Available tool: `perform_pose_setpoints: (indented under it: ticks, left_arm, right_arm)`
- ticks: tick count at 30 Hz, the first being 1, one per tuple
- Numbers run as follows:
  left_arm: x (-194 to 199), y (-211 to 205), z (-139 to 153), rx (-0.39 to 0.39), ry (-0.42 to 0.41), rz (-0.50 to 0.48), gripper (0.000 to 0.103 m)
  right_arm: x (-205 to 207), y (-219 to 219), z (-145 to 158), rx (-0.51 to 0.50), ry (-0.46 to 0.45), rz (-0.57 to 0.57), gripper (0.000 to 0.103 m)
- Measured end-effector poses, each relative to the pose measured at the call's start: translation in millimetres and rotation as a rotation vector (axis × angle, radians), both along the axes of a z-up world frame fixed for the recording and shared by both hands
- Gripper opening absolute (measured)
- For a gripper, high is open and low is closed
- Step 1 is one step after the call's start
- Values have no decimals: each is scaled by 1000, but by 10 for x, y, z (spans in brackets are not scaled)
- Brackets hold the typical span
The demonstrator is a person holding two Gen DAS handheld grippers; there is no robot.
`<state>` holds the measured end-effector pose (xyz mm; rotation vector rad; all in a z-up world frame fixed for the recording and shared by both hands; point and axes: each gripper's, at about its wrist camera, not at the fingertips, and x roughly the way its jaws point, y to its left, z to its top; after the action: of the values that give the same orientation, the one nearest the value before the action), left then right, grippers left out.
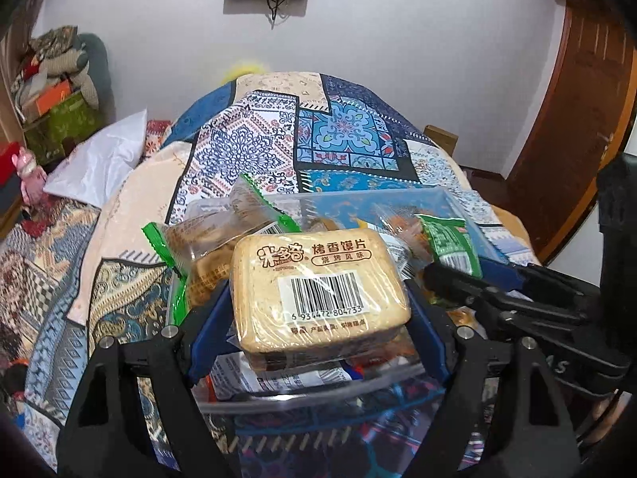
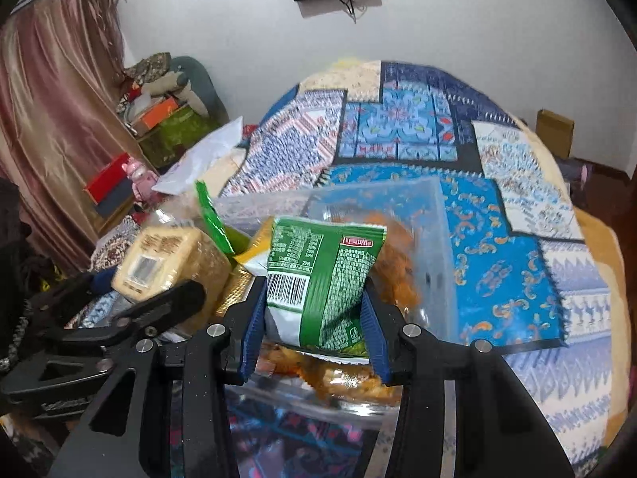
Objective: Organize snacks
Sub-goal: 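Lower the biscuit pack and green snack bag into the clear box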
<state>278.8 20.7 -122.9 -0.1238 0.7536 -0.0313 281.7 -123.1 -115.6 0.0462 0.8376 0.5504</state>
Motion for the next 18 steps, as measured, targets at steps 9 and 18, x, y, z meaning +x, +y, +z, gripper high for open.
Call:
perform_pose_setpoints:
  ticks: [9,18]
  left_arm:
    - [41,38,-43,-34,28,-6,85]
    - [-195,45,144,-60,-1,-28,87]
  right_arm:
    - [-125,-52,-32,-79,1,0,45]
    - [-322,-226,156,-62,-14,-18,54]
